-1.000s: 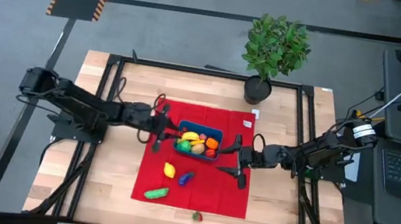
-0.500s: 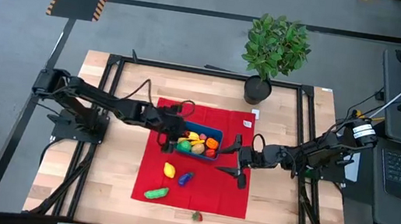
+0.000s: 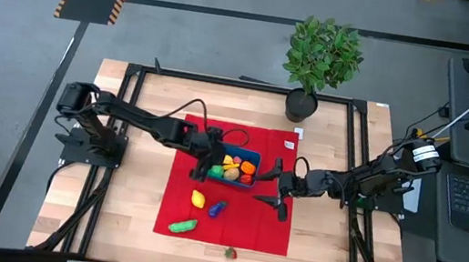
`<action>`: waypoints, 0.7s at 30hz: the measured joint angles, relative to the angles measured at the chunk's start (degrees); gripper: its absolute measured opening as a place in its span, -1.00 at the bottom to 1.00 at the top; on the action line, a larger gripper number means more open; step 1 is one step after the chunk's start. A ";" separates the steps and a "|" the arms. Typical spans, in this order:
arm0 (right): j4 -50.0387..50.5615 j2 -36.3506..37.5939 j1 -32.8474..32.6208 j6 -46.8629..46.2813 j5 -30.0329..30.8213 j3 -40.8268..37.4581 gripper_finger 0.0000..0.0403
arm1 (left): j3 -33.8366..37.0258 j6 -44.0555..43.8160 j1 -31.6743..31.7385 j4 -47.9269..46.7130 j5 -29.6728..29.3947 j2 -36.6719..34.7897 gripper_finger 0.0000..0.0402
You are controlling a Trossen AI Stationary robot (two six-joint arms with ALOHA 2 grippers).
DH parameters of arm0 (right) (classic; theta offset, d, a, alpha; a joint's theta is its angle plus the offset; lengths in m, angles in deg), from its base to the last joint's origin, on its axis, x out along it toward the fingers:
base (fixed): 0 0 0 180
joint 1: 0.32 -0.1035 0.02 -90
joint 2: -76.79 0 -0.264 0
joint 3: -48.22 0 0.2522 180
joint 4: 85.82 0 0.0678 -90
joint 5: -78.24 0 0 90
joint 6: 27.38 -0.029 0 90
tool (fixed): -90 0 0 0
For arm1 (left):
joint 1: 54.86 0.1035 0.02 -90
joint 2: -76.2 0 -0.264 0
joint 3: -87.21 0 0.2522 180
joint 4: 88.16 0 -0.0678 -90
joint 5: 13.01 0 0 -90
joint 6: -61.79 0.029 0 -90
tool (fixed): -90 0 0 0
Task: Pick and placing Produce into tupperware
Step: Put the red raspberry into the blue bin
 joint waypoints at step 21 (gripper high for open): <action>1.09 0.00 0.00 -0.11 0.00 0.01 0.33 | -0.23 3.03 2.21 -0.97 -7.66 3.90 -0.41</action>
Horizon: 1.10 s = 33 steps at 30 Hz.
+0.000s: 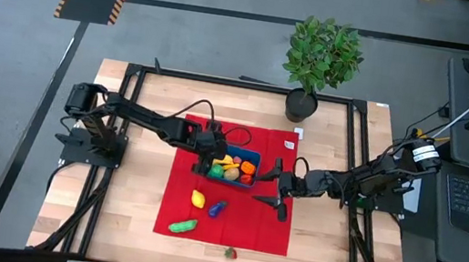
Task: Pick and placing Produce into tupperware
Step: Put the red raspberry into the blue bin, then put the yellow lemon into the blue bin
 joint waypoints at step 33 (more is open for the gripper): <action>0.24 0.00 0.00 -1.24 -0.04 0.90 0.33 | 17.78 -9.70 -12.91 13.02 1.66 -29.22 -0.25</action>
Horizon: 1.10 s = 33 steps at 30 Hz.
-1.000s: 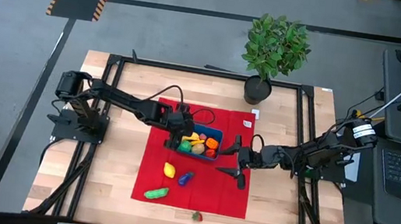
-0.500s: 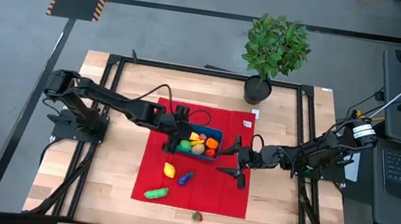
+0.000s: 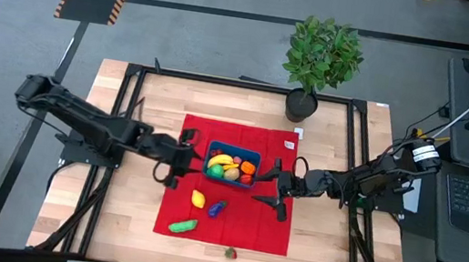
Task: Pick and placing Produce into tupperware
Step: Put the yellow lemon into the blue bin
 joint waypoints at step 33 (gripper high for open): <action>-0.09 0.00 -0.01 -4.43 -0.02 0.07 0.33 | 6.67 -4.07 -10.26 3.13 -4.95 -5.55 0.18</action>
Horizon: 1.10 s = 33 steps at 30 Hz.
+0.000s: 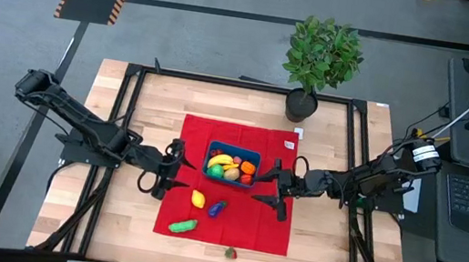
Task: Pick and placing Produce into tupperware
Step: Put the yellow lemon into the blue bin
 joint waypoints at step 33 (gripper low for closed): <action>0.13 0.02 0.01 -0.21 0.02 0.00 0.33 | -18.13 15.45 -0.90 -18.11 5.45 19.71 0.27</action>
